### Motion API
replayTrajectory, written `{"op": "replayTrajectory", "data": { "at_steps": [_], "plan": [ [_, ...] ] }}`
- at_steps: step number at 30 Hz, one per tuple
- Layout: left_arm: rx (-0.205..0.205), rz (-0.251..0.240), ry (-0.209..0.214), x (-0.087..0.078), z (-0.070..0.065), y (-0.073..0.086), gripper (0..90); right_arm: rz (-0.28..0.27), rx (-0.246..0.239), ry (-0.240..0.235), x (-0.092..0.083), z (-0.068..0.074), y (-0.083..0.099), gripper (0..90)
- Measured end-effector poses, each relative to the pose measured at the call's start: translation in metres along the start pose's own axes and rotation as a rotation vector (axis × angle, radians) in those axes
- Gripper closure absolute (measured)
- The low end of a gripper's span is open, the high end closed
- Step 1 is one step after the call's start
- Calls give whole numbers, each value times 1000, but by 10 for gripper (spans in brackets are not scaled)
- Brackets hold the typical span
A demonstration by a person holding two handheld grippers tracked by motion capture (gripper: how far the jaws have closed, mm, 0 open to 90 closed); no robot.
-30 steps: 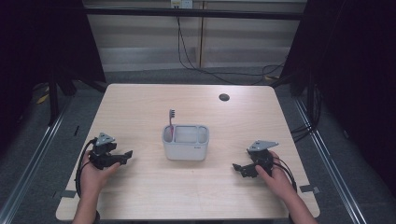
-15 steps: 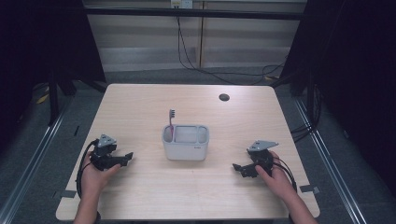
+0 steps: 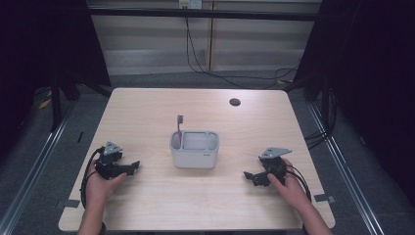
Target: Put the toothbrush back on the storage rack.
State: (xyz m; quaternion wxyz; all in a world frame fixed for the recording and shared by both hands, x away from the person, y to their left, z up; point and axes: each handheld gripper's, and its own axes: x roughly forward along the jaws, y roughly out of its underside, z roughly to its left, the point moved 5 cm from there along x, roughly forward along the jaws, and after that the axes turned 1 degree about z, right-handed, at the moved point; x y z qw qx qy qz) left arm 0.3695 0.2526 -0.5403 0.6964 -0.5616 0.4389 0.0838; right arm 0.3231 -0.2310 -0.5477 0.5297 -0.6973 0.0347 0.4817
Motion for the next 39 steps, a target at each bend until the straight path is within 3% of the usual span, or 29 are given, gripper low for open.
{"op": "replayTrajectory", "data": {
  "at_steps": [39],
  "plan": [
    [-8,-10,-6,3,1,3,156,3,7,1,0,0,0,90]
  ]
}}
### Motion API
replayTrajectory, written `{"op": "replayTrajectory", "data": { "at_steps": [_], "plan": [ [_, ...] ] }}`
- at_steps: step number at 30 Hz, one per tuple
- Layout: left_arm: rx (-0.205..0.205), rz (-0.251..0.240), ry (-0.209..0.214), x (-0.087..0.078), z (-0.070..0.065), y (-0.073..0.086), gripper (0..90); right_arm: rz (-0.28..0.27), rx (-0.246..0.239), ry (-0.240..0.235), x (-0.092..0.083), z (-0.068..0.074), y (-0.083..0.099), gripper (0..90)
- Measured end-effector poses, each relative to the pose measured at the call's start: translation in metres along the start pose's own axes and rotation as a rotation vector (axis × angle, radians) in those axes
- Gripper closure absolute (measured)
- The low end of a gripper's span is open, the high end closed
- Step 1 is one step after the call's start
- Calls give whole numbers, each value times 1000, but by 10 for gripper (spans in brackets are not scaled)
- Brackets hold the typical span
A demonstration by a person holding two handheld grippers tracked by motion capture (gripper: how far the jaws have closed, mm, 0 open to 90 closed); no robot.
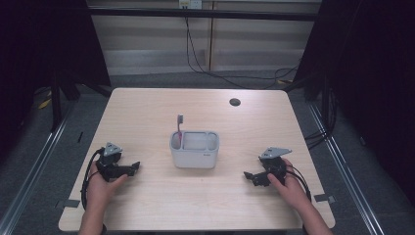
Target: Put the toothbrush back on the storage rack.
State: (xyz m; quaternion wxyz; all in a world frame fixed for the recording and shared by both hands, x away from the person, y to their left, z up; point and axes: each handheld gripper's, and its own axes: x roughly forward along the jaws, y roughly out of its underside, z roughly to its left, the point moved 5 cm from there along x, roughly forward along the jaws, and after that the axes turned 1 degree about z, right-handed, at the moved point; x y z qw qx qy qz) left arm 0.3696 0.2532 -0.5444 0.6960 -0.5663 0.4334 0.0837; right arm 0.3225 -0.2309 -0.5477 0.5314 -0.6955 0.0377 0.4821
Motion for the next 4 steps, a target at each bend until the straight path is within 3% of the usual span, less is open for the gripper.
{"op": "replayTrajectory", "data": {
  "at_steps": [4],
  "plan": [
    [7,3,-1,0,0,0,156,-3,-5,-1,0,0,0,90]
  ]
}}
